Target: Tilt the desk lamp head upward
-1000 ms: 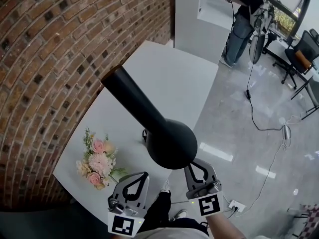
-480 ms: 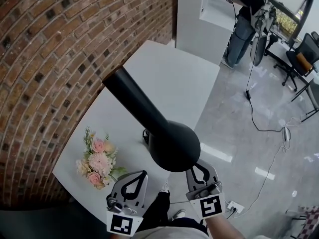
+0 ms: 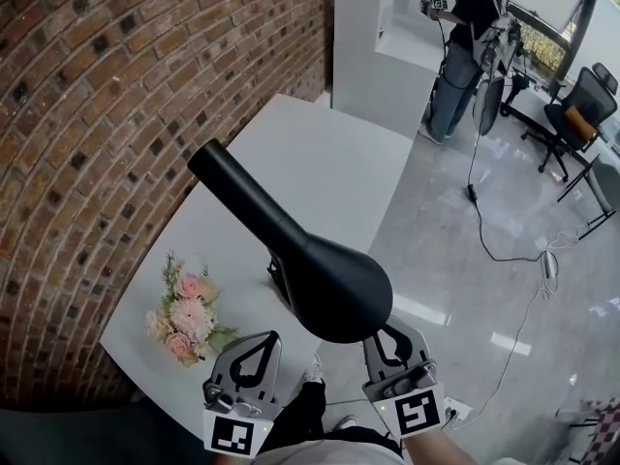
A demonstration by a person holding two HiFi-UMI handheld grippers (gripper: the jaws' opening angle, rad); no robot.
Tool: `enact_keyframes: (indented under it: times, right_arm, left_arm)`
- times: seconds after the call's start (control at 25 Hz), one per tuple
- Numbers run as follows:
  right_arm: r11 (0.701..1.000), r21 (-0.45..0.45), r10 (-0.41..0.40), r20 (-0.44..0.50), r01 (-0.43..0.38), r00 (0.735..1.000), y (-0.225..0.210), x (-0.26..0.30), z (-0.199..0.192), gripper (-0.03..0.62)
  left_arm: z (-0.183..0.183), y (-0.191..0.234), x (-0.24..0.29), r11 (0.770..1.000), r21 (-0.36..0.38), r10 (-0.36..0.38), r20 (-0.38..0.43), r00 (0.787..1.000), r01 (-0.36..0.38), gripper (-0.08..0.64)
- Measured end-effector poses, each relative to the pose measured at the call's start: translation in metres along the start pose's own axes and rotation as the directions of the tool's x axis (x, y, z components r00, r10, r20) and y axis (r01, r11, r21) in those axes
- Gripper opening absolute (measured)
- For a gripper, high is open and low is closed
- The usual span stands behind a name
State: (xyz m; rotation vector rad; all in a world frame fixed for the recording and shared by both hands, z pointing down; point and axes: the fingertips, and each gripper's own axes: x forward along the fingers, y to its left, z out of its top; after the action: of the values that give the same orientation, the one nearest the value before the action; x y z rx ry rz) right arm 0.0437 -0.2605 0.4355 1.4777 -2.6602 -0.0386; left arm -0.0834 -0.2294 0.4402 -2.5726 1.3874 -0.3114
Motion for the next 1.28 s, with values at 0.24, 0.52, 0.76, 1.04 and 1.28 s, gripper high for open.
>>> enact_keyframes:
  times: [0.24, 0.52, 0.76, 1.04, 1.28]
  right_arm:
    - [1.0, -0.009, -0.001, 0.04, 0.002, 0.999, -0.003, -0.013, 0.024, 0.017]
    - [0.999, -0.034, 0.017, 0.045, -0.016, 0.999, -0.002, -0.021, 0.052, 0.017]
    - [0.999, -0.05, 0.018, 0.05, -0.015, 0.999, -0.005, -0.027, 0.07, 0.017]
    - [0.997, -0.073, 0.024, 0.072, -0.019, 0.997, -0.006, -0.032, 0.091, 0.017]
    - [0.997, -0.072, 0.044, 0.084, -0.038, 0.995, -0.006, -0.032, 0.103, 0.017]
  left_arm:
    - [0.012, -0.001, -0.007, 1.0, 0.017, 0.026, 0.011, 1.0, -0.026, 0.008]
    - [0.027, 0.002, -0.017, 0.998, 0.031, 0.052, 0.028, 0.998, -0.053, 0.008]
    - [0.036, 0.0, -0.018, 0.998, 0.021, 0.056, 0.038, 0.998, -0.057, 0.008]
    - [0.048, -0.002, -0.02, 0.997, 0.054, 0.048, 0.051, 0.998, -0.051, 0.008]
    - [0.059, -0.006, -0.021, 0.996, 0.08, 0.034, 0.06, 0.998, -0.039, 0.008]
